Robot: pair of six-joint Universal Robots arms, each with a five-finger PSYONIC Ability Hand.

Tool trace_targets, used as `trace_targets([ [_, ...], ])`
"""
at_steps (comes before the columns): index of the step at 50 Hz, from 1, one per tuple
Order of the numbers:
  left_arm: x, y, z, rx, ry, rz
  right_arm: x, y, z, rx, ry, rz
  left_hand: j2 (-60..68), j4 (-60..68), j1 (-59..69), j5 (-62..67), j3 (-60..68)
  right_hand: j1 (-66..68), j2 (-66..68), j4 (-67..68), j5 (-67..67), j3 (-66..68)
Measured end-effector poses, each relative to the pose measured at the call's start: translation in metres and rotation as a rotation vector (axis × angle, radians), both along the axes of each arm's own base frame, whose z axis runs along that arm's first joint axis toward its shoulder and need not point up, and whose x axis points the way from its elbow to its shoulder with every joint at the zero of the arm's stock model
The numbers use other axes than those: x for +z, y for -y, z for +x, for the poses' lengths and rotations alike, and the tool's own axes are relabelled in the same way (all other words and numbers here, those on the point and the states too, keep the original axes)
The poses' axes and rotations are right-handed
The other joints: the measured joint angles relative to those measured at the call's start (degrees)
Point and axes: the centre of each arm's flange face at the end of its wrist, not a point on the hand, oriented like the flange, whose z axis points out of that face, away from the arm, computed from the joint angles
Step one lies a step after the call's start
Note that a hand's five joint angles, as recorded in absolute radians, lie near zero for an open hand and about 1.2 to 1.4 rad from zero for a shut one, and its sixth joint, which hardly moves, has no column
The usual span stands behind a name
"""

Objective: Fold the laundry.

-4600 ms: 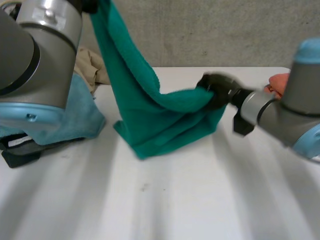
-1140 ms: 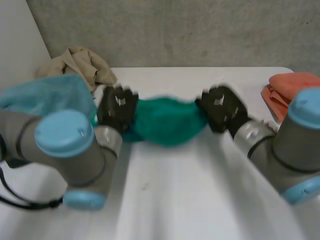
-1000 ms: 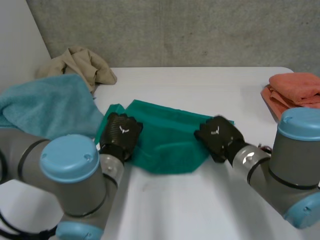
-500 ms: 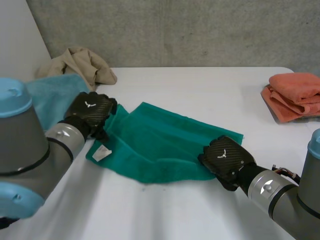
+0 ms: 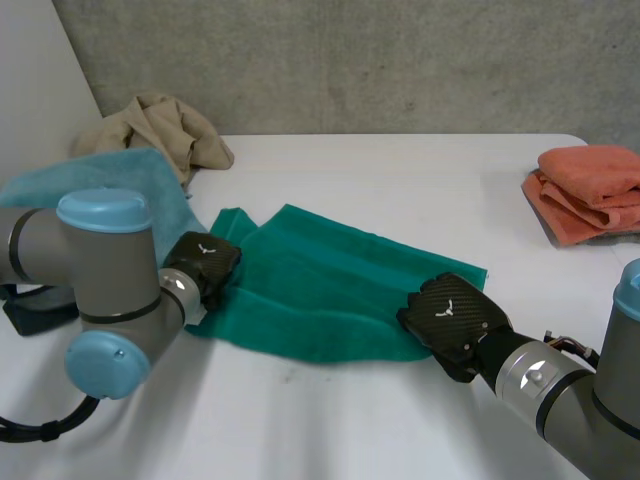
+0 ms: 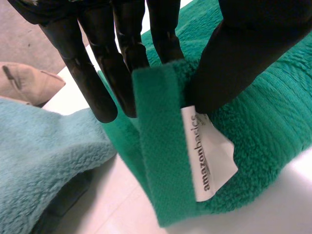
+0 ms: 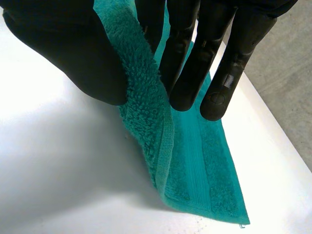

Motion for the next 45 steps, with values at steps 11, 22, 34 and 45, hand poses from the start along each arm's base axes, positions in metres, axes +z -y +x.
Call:
trace_targets([
  [11, 0.069, -0.018, -0.016, 0.019, -0.071, -0.202, 0.007, 0.021, -0.006, -0.085, 0.063, 0.018, 3.7, 4.0, 0.0, 1.5, 3.7, -13.6, -16.2, -16.8, -14.7, -16.4],
  [22, 0.226, -0.076, -0.015, -0.047, -0.342, -0.601, 0.011, 0.055, -0.024, -0.334, 0.389, 0.36, 3.7, 4.1, 0.0, 1.5, 3.8, -44.5, -54.7, -54.9, -53.2, -55.7],
  [34, 0.276, -0.106, -0.024, -0.089, -0.461, -0.712, -0.004, 0.039, -0.011, -0.323, 0.465, 0.569, 3.8, 4.1, 0.0, 1.5, 3.8, -44.5, -54.7, -54.9, -53.2, -55.7],
  [45, 0.274, -0.109, -0.025, -0.089, -0.463, -0.704, -0.013, 0.063, 0.001, -0.396, 0.527, 0.516, 3.8, 4.1, 0.0, 1.5, 3.9, -44.5, -54.7, -54.9, -53.2, -55.7],
])
